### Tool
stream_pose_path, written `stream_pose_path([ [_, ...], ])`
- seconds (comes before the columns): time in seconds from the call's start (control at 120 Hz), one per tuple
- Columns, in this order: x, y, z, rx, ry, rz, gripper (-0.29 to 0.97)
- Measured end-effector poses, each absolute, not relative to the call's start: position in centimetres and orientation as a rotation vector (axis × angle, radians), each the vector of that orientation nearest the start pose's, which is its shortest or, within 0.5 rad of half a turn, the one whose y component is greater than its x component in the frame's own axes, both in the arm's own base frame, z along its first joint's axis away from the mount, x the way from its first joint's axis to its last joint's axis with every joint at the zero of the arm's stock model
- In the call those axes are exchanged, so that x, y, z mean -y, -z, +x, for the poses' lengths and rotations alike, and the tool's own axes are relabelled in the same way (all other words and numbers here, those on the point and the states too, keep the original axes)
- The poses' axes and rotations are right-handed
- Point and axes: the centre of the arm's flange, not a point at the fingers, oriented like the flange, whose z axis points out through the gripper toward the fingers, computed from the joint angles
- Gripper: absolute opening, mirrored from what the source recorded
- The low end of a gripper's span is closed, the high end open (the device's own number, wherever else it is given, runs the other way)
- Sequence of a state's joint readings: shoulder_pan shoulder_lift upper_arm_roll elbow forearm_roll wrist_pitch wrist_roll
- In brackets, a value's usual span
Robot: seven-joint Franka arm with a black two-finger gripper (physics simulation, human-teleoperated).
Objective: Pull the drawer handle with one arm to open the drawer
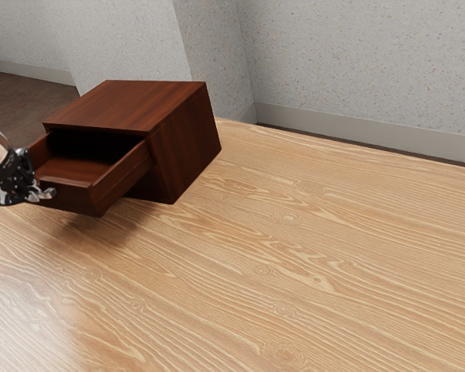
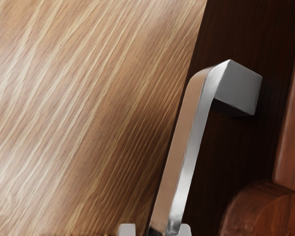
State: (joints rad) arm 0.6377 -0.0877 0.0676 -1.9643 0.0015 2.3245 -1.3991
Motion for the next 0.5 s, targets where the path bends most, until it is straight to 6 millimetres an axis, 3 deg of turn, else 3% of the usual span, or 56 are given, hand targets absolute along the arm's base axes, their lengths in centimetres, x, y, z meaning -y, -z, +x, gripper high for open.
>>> stream_pose_path([
  [0.133,-36.0,-56.1,43.3,-2.518,-0.632,1.461,-0.10],
  [0.325,-33.9,-57.4,41.5,-2.477,-0.673,1.468,0.22],
  [0.45,-30.2,-60.6,37.7,-2.419,-0.744,1.464,0.38],
  [0.483,-28.5,-62.2,37.9,-2.389,-0.761,1.491,0.42],
  [0.5,-27.0,-63.9,38.7,-2.358,-0.775,1.522,0.44],
])
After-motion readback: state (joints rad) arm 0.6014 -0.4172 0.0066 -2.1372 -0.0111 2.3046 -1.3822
